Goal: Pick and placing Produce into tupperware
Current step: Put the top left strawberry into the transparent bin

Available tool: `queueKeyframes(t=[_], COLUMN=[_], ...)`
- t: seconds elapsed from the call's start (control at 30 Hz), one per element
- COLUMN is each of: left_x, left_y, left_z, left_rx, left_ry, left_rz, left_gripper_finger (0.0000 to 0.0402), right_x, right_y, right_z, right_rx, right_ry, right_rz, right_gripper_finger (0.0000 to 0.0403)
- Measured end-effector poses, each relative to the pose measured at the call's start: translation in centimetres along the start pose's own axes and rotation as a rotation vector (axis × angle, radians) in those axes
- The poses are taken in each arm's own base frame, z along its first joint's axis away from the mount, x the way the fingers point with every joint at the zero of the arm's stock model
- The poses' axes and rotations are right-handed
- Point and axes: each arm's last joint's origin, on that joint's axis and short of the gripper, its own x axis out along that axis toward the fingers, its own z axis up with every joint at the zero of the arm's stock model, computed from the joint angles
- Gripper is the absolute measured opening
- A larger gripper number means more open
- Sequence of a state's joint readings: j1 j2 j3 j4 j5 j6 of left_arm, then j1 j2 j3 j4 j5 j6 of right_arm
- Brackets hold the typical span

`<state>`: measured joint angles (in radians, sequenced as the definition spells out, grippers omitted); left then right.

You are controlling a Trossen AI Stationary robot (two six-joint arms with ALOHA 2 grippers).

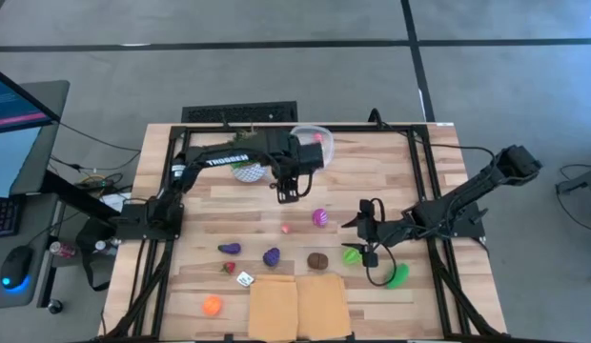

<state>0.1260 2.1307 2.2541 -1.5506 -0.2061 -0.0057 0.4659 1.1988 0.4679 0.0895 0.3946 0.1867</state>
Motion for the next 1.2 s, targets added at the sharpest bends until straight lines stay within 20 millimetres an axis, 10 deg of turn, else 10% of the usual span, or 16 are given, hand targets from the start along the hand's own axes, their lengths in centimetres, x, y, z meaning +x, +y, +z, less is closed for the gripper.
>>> queueKeyframes(t=[0.67, 1.2], left_x=[11.5, 14.0], left_y=[-1.3, 0.8], left_z=[-0.9, -1.2], left_rx=[-0.034, -0.065], left_ry=[0.073, 0.053], left_rz=[0.123, 0.087], left_gripper_finger=[0.0201, 0.0201], right_x=[-0.2, -0.2], right_y=[0.5, 0.5], right_z=[0.0, -0.1], right_rx=[-0.013, -0.008], right_ry=[-0.006, -0.001], right_rz=[0.021, 0.020], right_gripper_finger=[0.0270, 0.0270])
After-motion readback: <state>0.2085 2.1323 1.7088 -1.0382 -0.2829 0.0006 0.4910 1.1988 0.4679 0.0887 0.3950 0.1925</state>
